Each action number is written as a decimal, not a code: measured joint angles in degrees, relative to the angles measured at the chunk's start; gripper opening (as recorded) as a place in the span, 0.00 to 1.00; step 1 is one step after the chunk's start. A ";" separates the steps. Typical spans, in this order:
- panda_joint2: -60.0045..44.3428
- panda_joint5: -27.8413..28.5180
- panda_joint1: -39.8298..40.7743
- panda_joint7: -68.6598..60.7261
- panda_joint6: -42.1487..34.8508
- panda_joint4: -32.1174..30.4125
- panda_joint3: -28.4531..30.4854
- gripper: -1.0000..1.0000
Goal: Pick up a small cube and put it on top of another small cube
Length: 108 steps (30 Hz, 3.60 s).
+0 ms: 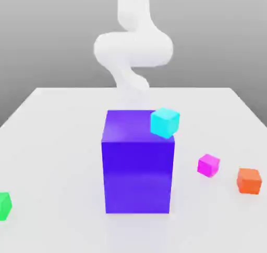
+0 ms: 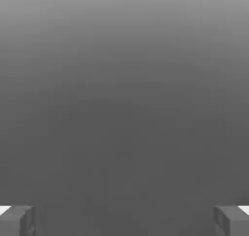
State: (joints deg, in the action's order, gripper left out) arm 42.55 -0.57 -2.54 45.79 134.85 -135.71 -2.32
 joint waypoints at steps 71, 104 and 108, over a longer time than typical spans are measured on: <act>-54.85 -28.22 -34.00 -18.56 39.76 -31.01 -16.68 0.00; -37.24 -3.01 -16.35 2.57 32.34 -27.30 -17.52 0.00; -38.53 -3.38 -8.99 4.35 30.57 -21.78 -12.29 0.00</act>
State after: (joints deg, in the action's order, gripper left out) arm 4.02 -3.95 -11.53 50.14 165.42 -157.49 -14.61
